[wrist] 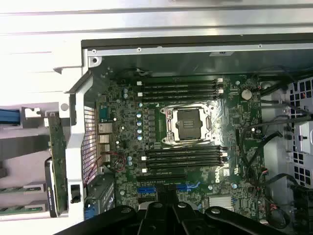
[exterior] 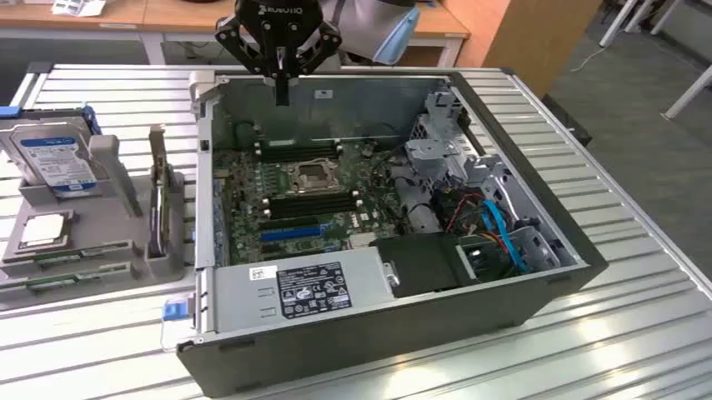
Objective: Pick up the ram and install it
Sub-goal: 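Reach for the ram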
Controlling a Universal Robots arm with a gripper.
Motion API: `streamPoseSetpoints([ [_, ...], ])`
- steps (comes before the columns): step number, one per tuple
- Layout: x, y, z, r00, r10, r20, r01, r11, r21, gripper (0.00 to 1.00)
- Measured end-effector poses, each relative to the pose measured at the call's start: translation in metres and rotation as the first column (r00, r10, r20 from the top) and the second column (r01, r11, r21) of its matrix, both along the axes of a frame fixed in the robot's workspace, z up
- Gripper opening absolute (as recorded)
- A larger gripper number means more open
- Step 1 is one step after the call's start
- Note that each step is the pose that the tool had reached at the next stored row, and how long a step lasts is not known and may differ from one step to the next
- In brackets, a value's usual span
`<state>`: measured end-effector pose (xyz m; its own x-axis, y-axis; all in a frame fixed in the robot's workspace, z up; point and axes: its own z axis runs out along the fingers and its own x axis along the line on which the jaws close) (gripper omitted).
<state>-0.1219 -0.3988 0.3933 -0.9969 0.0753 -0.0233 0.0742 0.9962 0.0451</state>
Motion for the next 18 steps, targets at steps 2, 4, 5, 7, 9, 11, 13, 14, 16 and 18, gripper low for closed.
streamPoseSetpoints([
  [2, 0.0000, 0.0000, 0.0000, 1.0000, 0.000, 0.0000, 0.000, 1.0000, 0.0000, 0.10],
  [4, 0.0000, 0.0000, 0.0000, 1.0000, 0.000, 0.0000, 0.000, 1.0000, 0.0001, 0.10],
  [5, 0.0000, 0.0000, 0.0000, 1.0000, 0.000, 0.0000, 0.000, 1.0000, 0.0000, 0.10],
  [7, -0.0004, 0.0000, 0.0000, 1.0000, 0.000, 0.0000, 0.000, 1.0000, -0.0001, 0.10],
  [9, -0.0006, 0.0000, 0.0000, 1.0000, 0.000, 0.0000, 0.000, 1.0000, 0.0000, 0.10],
  [11, -0.0008, 0.0000, 0.0000, 1.0000, 0.000, 0.0000, 0.000, 1.0000, 0.0000, 0.10],
  [13, -0.0011, 0.0000, 0.0000, 1.0000, 0.000, 0.0000, 0.000, 1.0000, 0.0000, 0.10],
  [14, -0.0016, 0.0000, 0.0000, 1.0000, 0.000, 0.0001, 0.000, 1.0000, 0.0000, 0.10],
  [16, -0.0041, 0.0000, 0.0000, 1.0000, 0.000, -0.0001, 0.000, 1.0000, -0.0001, 0.10],
  [18, -0.0072, 0.0000, 0.0000, 1.0000, 0.000, 0.0000, 0.000, 1.0000, 0.0000, 0.10],
])
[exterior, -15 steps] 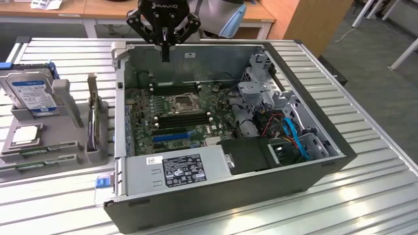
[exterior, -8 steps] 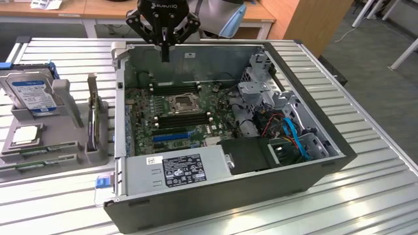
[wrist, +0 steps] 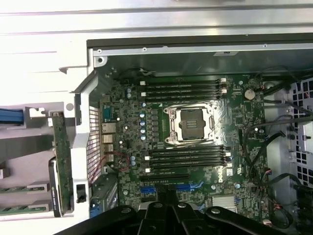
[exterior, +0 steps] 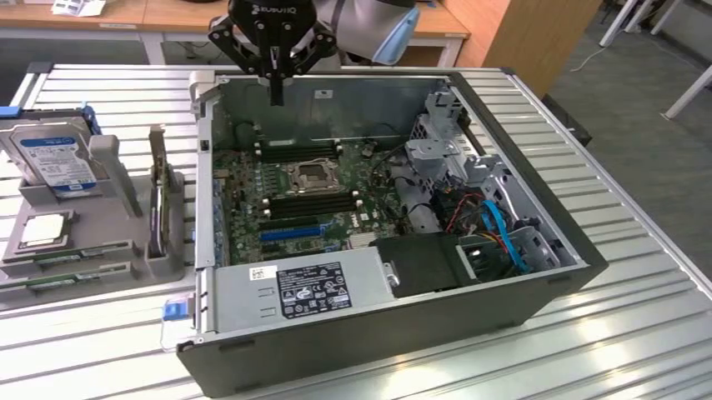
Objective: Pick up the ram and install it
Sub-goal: 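Reach for the ram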
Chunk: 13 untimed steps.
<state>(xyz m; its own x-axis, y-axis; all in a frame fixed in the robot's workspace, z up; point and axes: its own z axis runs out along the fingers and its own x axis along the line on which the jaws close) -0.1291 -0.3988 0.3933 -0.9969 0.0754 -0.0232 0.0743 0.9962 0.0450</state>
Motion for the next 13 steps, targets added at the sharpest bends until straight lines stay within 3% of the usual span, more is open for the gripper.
streamPoseSetpoints([
  [13, -0.023, 0.0000, -0.0007, 1.0000, 0.000, -0.0004, 0.000, 1.0000, -0.0001, 0.10],
])
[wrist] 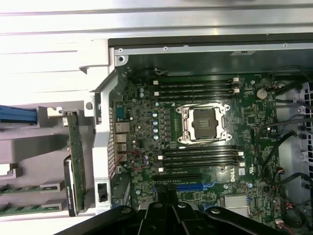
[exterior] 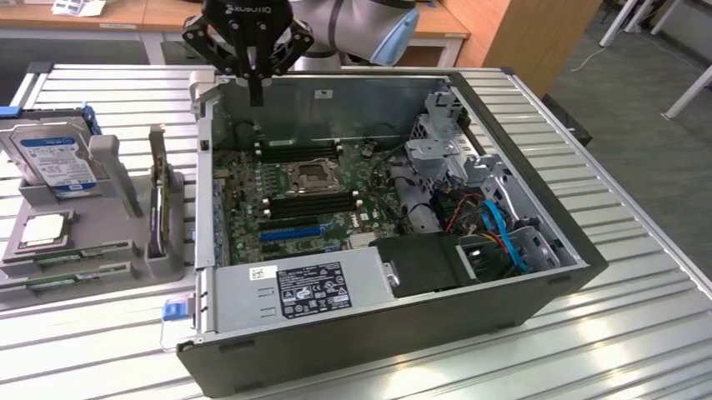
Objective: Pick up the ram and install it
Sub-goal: 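Reach for the ram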
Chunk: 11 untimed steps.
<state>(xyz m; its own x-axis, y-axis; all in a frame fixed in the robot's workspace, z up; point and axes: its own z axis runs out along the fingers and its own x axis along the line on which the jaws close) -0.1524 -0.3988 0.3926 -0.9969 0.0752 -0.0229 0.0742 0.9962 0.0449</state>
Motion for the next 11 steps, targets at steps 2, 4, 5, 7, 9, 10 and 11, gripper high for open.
streamPoseSetpoints([
  [2, -0.003, 0.0000, -0.0001, 1.0000, 0.000, -0.0001, 0.000, 1.0000, 0.0000, 0.10],
  [4, -0.007, 0.0000, -0.0003, 1.0000, 0.000, -0.0001, 0.000, 1.0000, 0.0000, 0.10],
  [5, -0.009, 0.0000, -0.0005, 1.0000, 0.000, -0.0001, 0.000, 1.0000, 0.0000, 0.10],
  [7, -0.015, 0.0001, -0.0006, 1.0000, 0.000, -0.0001, 0.000, 1.0000, 0.0000, 0.10],
  [9, -0.019, 0.0000, -0.0008, 1.0000, 0.000, -0.0001, 0.000, 1.0000, 0.0000, 0.10],
  [10, -0.021, 0.0000, -0.0009, 1.0000, 0.000, -0.0001, 0.000, 1.0000, 0.0001, 0.10],
  [11, -0.024, 0.0000, -0.0010, 1.0000, 0.000, -0.0002, 0.000, 1.0000, 0.0000, 0.10],
])
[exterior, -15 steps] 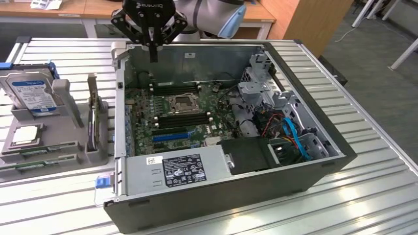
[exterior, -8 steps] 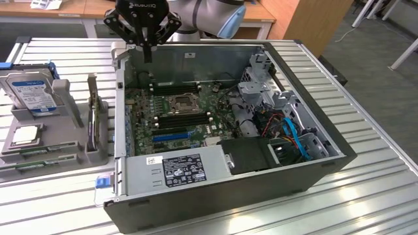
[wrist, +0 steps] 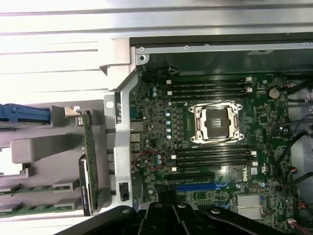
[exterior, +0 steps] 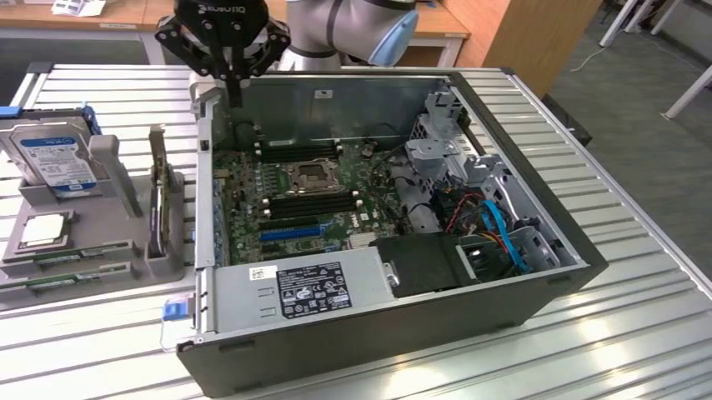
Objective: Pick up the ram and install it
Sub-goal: 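Reach for the ram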
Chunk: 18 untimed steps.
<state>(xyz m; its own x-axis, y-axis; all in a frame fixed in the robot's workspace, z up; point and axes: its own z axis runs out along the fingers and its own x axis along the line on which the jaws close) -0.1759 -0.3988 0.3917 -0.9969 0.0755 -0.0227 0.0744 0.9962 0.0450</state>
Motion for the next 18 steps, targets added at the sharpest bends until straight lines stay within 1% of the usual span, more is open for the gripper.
streamPoseSetpoints([
  [10, -0.018, 0.0000, -0.0008, 1.0000, -0.001, -0.0002, 0.001, 1.0000, 0.0000, 0.10],
  [15, -0.032, 0.0000, -0.0015, 1.0000, -0.003, -0.0006, 0.003, 1.0000, 0.0000, 0.10],
  [18, -0.043, 0.0001, -0.0020, 1.0000, -0.004, -0.0010, 0.004, 1.0000, 0.0000, 0.10],
])
